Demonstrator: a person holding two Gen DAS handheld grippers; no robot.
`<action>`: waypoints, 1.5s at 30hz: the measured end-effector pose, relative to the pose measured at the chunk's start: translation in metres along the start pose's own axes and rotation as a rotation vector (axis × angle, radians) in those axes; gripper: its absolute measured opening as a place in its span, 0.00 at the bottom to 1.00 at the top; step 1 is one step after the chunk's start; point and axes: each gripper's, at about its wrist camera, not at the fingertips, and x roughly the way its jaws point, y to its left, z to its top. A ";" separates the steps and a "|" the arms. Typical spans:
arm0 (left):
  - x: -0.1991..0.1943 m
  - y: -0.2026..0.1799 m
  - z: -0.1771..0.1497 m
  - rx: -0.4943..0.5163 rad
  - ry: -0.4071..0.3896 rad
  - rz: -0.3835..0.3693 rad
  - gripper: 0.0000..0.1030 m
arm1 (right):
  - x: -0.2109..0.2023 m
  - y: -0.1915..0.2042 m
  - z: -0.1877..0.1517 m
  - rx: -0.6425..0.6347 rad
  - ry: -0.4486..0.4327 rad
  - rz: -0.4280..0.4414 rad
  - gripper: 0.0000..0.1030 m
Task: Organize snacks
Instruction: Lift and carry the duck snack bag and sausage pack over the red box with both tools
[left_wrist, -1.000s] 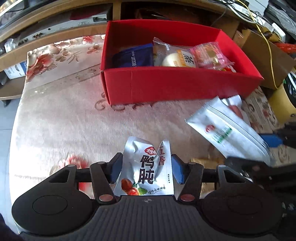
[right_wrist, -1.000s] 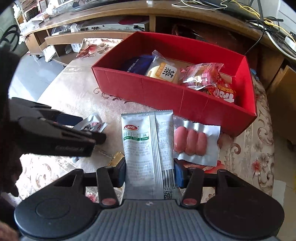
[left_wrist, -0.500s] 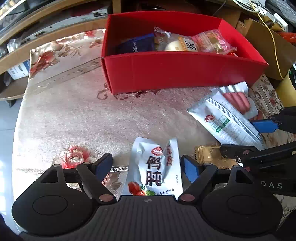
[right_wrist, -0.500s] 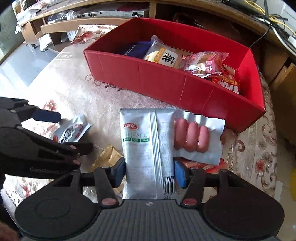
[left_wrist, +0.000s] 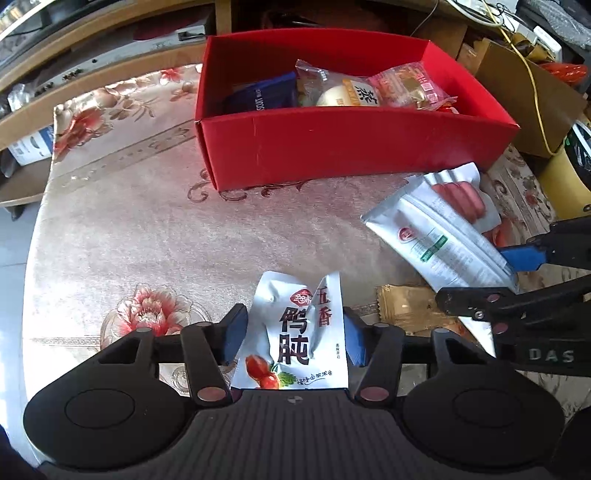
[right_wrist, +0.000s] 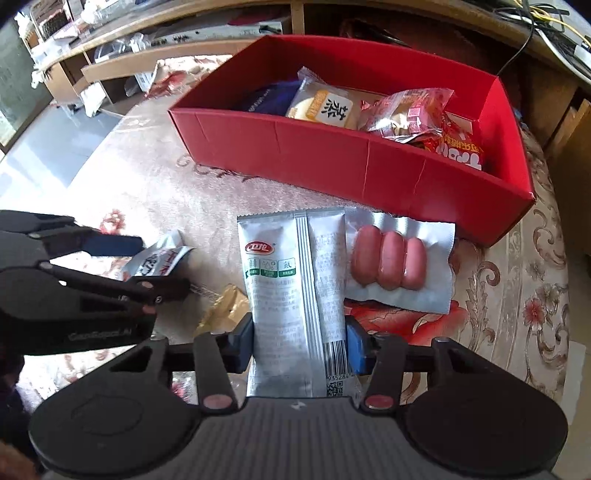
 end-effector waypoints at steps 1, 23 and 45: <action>0.000 0.000 0.000 0.000 0.000 -0.002 0.59 | -0.002 -0.001 -0.001 0.004 -0.006 -0.001 0.52; -0.026 -0.022 0.023 0.033 -0.129 -0.033 0.59 | -0.045 -0.012 0.010 0.074 -0.176 -0.033 0.52; -0.027 -0.022 0.052 -0.004 -0.188 -0.023 0.58 | -0.053 -0.023 0.031 0.098 -0.234 -0.042 0.51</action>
